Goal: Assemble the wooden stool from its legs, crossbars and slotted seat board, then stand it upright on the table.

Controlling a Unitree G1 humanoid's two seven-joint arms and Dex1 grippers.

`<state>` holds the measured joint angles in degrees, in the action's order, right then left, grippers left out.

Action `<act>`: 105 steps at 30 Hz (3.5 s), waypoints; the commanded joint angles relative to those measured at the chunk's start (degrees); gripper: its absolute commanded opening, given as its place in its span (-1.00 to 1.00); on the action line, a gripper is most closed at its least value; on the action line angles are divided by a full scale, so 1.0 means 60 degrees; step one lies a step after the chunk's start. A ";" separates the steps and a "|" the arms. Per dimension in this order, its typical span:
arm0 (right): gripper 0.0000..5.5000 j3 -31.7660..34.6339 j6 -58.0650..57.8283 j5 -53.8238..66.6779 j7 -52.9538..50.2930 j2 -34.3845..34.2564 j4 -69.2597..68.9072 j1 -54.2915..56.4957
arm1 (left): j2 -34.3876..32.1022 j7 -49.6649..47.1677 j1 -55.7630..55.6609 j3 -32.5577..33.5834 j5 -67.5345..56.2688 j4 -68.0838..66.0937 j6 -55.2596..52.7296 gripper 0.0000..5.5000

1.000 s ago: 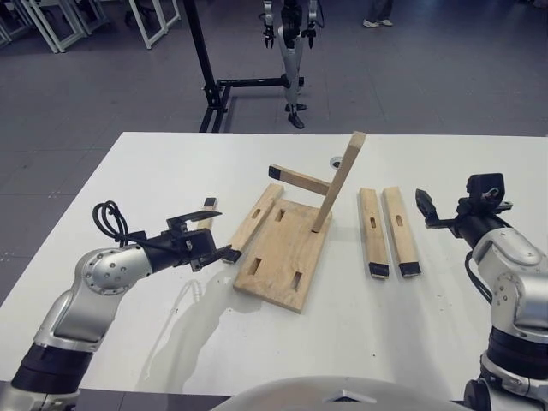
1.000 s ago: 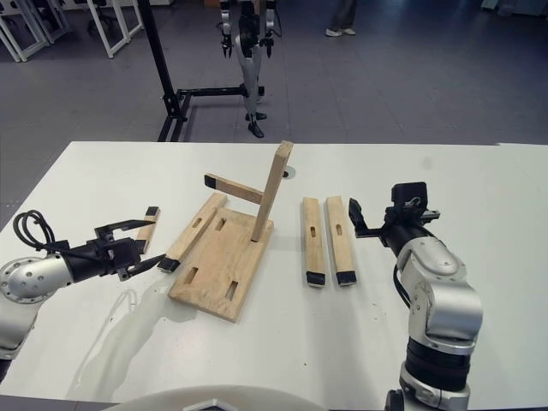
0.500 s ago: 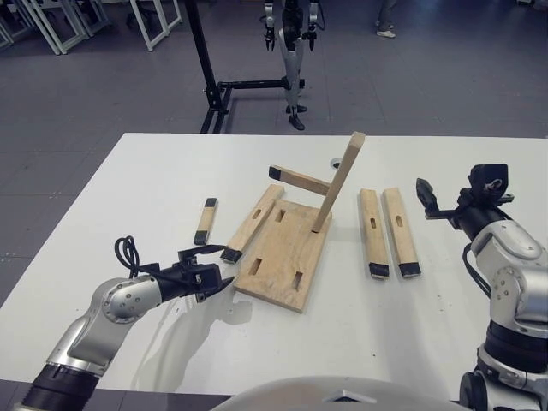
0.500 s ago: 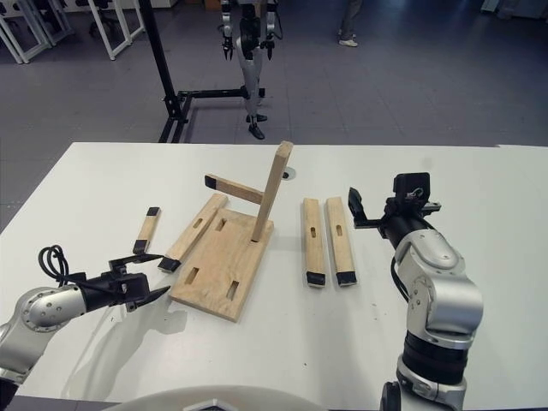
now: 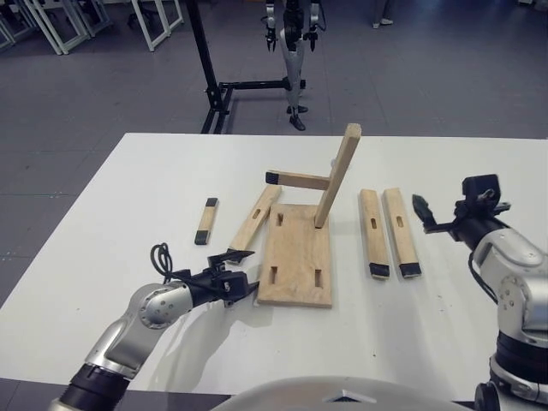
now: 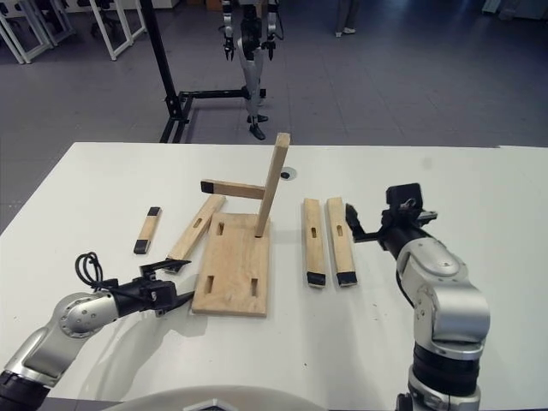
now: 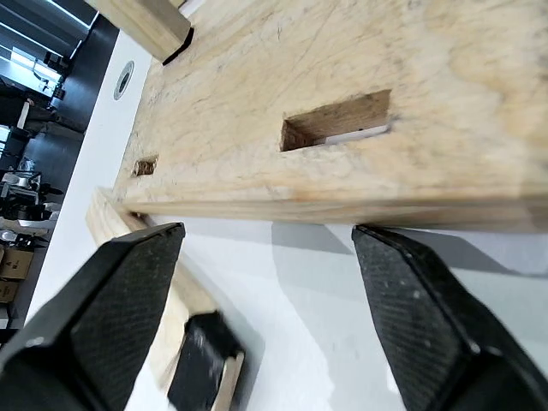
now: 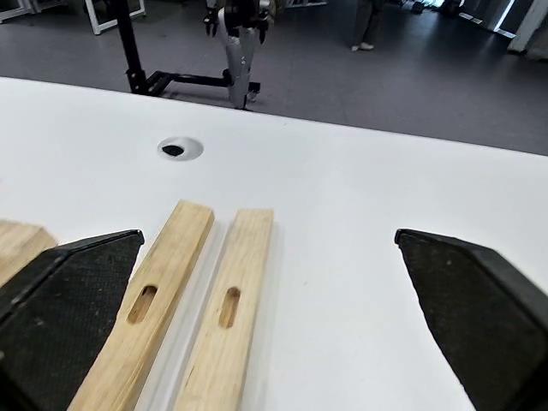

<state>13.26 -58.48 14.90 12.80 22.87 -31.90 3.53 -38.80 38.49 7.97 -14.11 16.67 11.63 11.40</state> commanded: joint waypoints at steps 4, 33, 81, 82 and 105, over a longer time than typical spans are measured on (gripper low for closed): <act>0.99 -0.0551 0.0071 -0.0040 0.0112 -0.0135 0.0082 -0.1277 | 0.0590 -0.0026 -0.0770 -0.0364 0.0180 0.0564 -0.0787 0.32; -0.12 -0.1823 0.2755 -0.0690 0.0430 -0.0557 0.3187 -0.2928 | 0.1040 0.0109 -0.2147 0.0252 -0.1256 0.2512 -0.3507 0.32; -0.27 -0.2363 0.0366 0.7209 0.4910 -0.0731 0.2838 0.5183 | 0.1568 0.3824 -0.7635 0.5096 -1.4179 -0.2476 -1.2031 0.55; -0.27 -0.2480 0.0367 0.7131 0.5008 -0.0671 0.2896 0.5111 | 0.1549 0.3905 -0.7616 0.5076 -1.4223 -0.2434 -1.2071 0.55; -0.13 -0.2098 0.0235 0.6972 0.4341 -0.0613 0.3549 0.5100 | 0.1214 0.4407 -0.7361 0.4799 -1.3833 -0.2800 -1.2031 -0.18</act>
<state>-2.55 -56.85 57.84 42.75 18.64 -12.50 34.06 -30.52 63.47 -35.81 15.19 -66.56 -5.38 -60.30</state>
